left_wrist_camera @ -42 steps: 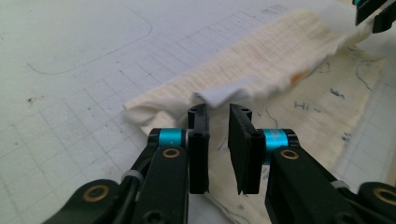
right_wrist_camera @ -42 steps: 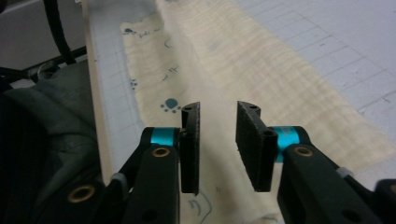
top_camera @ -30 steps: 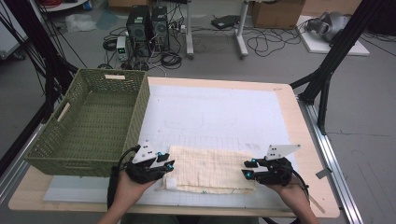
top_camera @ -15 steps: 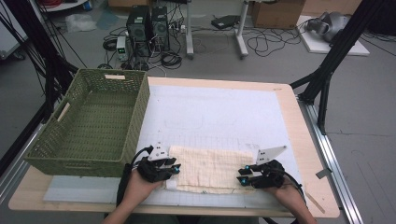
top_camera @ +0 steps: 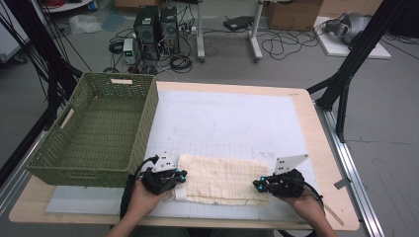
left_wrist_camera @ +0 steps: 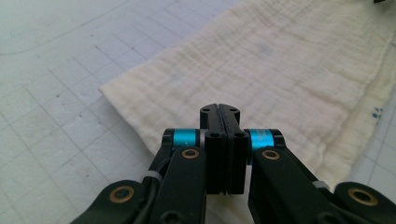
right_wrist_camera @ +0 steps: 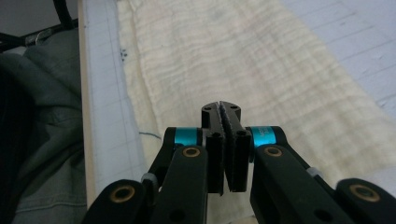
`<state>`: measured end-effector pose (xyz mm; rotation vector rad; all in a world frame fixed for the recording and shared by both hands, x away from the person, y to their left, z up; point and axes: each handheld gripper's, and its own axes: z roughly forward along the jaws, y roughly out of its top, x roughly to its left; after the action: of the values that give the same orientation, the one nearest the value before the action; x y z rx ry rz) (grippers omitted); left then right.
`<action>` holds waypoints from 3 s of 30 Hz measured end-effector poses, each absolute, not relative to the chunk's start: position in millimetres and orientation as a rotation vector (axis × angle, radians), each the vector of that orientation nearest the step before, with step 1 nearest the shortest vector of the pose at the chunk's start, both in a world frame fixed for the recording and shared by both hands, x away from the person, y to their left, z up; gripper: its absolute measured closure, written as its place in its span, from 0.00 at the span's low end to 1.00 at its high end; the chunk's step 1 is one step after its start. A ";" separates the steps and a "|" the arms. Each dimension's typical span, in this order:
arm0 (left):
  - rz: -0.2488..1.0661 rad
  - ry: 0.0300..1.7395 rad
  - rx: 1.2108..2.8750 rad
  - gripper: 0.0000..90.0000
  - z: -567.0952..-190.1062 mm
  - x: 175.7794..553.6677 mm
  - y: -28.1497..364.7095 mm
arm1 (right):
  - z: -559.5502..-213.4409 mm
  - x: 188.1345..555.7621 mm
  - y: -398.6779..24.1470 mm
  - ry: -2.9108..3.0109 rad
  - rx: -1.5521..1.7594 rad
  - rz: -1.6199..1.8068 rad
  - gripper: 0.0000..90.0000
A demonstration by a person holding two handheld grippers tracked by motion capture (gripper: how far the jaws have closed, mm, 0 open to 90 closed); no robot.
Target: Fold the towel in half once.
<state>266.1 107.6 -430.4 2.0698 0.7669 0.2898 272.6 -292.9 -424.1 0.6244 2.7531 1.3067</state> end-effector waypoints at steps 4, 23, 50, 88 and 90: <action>0.283 0.766 2.079 0.98 -428.5 266.1 109.1 | -416.0 267.2 -293.9 2.740 0.593 1.342 0.99; 0.433 0.886 2.023 0.77 -434.2 304.3 102.1 | -417.0 309.0 -310.2 2.552 0.870 1.318 0.69; 0.466 1.050 1.925 0.95 -436.3 336.9 90.4 | -426.8 351.8 -317.0 2.551 0.995 1.218 0.92; 0.430 1.008 1.888 0.69 -427.9 346.9 94.5 | -413.9 362.8 -318.0 2.455 1.086 1.324 0.29; 0.430 1.013 1.891 0.68 -425.5 348.4 94.6 | -408.5 365.3 -319.2 2.453 1.084 1.319 0.29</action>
<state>348.4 94.6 -425.5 1.8911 1.0126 0.4296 365.3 -319.2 -408.5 1.0841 2.4530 1.3192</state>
